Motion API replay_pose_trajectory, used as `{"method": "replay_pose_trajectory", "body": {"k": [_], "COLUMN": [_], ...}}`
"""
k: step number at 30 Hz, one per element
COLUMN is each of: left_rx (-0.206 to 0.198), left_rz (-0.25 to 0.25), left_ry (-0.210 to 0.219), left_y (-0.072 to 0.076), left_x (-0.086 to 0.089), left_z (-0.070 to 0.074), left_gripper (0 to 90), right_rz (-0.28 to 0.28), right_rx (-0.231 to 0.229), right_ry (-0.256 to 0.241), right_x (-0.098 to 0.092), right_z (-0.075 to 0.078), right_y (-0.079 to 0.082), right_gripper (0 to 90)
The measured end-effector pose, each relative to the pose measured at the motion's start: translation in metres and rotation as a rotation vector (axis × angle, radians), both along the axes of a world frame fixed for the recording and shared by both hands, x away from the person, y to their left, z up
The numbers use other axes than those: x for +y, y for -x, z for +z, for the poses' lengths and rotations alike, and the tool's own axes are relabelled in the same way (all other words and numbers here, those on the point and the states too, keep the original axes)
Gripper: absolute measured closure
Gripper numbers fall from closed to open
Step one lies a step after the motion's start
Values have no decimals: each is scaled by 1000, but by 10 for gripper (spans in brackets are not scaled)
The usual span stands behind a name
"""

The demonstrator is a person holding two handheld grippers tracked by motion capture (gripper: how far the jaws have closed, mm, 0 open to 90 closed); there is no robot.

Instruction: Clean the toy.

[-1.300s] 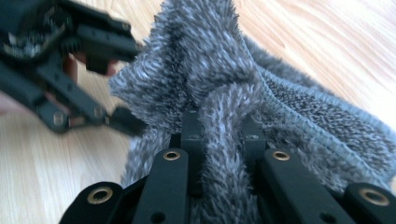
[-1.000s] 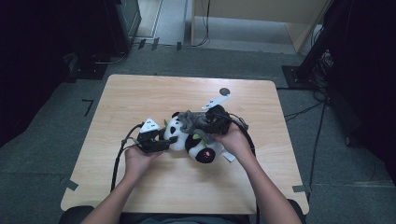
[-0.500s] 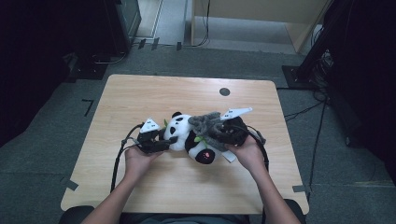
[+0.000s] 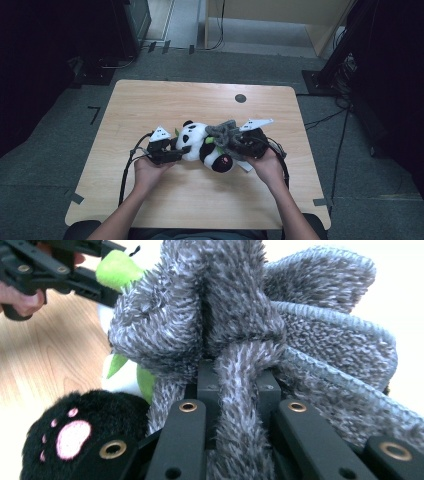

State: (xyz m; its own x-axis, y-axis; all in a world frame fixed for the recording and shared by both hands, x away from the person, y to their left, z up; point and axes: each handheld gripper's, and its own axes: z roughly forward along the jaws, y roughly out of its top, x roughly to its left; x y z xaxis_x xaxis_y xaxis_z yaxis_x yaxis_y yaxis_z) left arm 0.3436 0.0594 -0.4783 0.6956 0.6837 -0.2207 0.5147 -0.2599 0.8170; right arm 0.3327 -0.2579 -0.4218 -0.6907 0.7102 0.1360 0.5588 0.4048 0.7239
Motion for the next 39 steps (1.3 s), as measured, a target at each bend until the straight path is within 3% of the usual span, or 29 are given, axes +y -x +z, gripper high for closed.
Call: {"method": "replay_pose_trajectory", "body": {"k": [5,8,9,11,15,17,18,19,20,21,23,27,33,39], "left_rx": [11,9,8,-1,-1,-5,-5,-5,-5,-5,-5,-5,-3,-10], "left_rz": [11,17,17,14,8,9,10,10,8,8,8,17,21,12], "left_ry": [-2,-13,-13,-14,-15,-15,-13,-13,-12,-12,-11,-15,-31,-51], "left_y": [1,2,3,3,3,3,3,3,3,3,3,4,4,5], "left_x": [-1,-2,-2,-2,-1,-2,-2,-2,-1,-1,-1,-1,-2,-3], "left_z": [2,3,3,3,3,3,3,3,3,3,2,2,2,1], "left_gripper": [410,414,410,408,399,399,401,401,402,403,403,410,423,459], "right_rz": [-11,1,12,18,60,69,90,90,109,109,118,123,123,162], "right_rx": [5,15,-17,-29,-72,-77,-73,-73,-59,-59,-45,-13,-34,-54], "right_ry": [1,-59,-97,-97,-78,-65,-49,-49,-16,-16,52,99,131,138], "right_x": [1,1,5,8,38,46,63,63,82,82,101,126,136,129], "right_z": [2,11,24,29,55,57,59,59,56,56,46,25,16,7], "right_y": [-6,-5,-1,0,-3,-5,-11,-11,-16,-16,-23,-33,-27,-11], "right_gripper": [812,818,820,821,822,822,822,822,822,822,823,823,824,833]}}
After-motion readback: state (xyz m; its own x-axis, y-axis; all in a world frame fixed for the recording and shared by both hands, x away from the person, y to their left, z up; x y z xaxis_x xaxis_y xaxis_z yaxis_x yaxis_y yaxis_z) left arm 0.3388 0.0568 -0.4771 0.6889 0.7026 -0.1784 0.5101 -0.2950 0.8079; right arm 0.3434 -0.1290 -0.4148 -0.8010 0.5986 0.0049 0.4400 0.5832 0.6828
